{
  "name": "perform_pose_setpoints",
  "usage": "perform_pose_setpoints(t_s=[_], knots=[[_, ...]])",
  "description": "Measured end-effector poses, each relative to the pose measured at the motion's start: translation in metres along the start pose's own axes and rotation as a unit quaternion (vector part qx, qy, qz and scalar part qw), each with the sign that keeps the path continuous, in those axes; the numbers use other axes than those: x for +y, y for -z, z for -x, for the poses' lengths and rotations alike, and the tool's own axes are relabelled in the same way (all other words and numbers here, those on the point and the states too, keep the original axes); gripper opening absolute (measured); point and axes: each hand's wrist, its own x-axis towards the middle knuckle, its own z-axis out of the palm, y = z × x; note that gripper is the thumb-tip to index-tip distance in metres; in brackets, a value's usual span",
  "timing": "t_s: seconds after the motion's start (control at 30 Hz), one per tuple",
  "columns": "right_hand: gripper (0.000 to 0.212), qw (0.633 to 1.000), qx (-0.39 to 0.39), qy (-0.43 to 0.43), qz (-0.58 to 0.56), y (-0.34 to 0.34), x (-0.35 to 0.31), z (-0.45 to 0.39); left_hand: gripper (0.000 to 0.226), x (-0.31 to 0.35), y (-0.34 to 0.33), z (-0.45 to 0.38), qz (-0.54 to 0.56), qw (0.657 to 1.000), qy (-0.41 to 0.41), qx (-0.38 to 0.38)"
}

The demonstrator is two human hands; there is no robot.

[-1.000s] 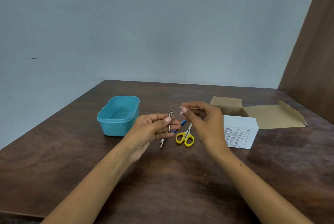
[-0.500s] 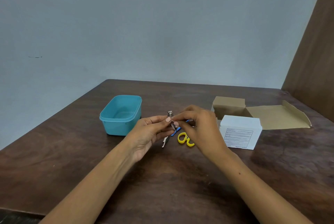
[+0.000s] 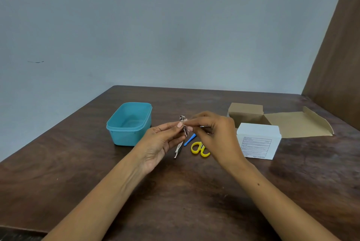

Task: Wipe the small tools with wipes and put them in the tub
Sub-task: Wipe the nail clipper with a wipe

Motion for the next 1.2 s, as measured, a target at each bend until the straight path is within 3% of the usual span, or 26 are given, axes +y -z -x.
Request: perform_pose_setpoints(t_s=[0.1, 0.27, 0.5, 0.73, 0.97, 1.2], knots=[[0.018, 0.999, -0.006, -0.022, -0.022, 0.003, -0.002, 0.001, 0.019, 0.001, -0.001, 0.002, -0.001, 1.000, 0.007, -0.003], [0.018, 0.997, 0.062, -0.025, -0.040, 0.002, -0.009, 0.004, 0.016, -0.001, -0.003, 0.001, -0.028, 0.999, 0.015, -0.025], [0.012, 0.995, -0.021, -0.067, -0.077, 0.006, -0.008, 0.001, 0.015, 0.001, -0.001, 0.001, 0.014, 1.000, 0.016, -0.003], [0.014, 0.998, 0.051, -0.026, -0.035, 0.004, -0.007, 0.004, 0.016, 0.002, -0.002, 0.002, -0.005, 0.999, 0.028, -0.020], [0.016, 0.999, -0.010, -0.032, -0.040, 0.005, -0.010, 0.004, 0.012, 0.002, -0.002, 0.001, -0.007, 1.000, 0.008, 0.012], [0.013, 1.000, 0.013, -0.022, -0.003, 0.003, -0.007, 0.004, 0.012, -0.001, -0.003, -0.001, -0.032, 0.999, 0.005, 0.014]])
